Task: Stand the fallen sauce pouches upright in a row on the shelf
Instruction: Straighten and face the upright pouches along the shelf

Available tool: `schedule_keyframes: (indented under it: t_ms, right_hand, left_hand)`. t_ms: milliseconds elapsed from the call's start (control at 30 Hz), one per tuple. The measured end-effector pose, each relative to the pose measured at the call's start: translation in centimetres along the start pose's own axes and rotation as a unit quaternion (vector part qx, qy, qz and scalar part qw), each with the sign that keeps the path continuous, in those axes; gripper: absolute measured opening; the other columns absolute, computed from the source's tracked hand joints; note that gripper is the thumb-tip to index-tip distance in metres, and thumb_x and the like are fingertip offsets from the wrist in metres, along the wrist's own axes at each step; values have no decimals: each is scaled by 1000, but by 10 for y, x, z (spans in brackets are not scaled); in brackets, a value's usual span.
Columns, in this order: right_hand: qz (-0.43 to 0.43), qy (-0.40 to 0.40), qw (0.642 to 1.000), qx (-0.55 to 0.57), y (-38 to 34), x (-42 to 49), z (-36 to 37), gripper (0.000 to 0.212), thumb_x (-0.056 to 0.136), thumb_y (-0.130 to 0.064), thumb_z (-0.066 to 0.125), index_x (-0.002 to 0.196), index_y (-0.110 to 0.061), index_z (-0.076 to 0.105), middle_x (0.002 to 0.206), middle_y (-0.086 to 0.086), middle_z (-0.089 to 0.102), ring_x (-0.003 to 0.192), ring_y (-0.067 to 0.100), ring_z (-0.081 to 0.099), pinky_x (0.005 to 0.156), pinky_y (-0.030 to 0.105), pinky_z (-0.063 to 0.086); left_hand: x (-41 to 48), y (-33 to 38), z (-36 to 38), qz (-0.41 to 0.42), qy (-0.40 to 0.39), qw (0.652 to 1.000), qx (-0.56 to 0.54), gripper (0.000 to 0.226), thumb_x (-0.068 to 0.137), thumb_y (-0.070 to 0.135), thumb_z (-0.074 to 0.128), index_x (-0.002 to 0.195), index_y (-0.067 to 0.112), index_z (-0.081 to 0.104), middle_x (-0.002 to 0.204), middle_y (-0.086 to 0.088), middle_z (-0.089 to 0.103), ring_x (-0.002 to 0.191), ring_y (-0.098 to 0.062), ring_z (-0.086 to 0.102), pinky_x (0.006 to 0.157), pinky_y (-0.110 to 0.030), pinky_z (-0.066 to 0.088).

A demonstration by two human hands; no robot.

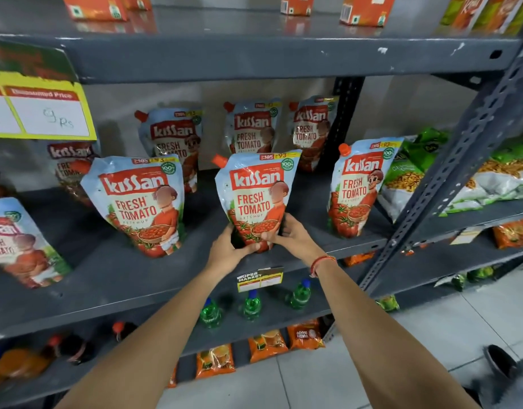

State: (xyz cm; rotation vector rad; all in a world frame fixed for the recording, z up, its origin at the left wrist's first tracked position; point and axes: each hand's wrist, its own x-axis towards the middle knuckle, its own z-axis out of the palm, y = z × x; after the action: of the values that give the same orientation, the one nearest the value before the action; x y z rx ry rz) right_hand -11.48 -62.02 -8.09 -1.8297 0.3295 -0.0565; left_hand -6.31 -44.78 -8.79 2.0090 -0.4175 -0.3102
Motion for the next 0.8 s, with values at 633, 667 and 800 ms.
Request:
schedule_keyframes:
  t_ms: [633,667,800]
  right_hand:
    - [-6,102,994,32,18,-35,-8,73,70,-29,81,132,-14,46,130,7,59,121,17,55,109,38,42]
    - [-7,111,993,29,20,-38,-6,75,70,-27,81,134,-12,45,132,7,58,121,17,54,108,36,42]
    - [-31,135,990,-14,21,-43,3,74,75,-20,78,138,-8,41,135,10,56,125,20,52,106,32,42]
  left_hand:
    - [-20,14,28,20,15,1000,16,74,71,35,77,133,13,44,131,-8,60,121,-25,55,99,-35,44]
    - [-20,13,28,16,18,1000,19,74,71,35,77,133,13,44,130,-8,61,121,-25,55,100,-36,45]
    - [-20,15,31,6,29,999,36,74,71,38,77,133,13,43,128,-9,62,120,-28,56,100,-42,47]
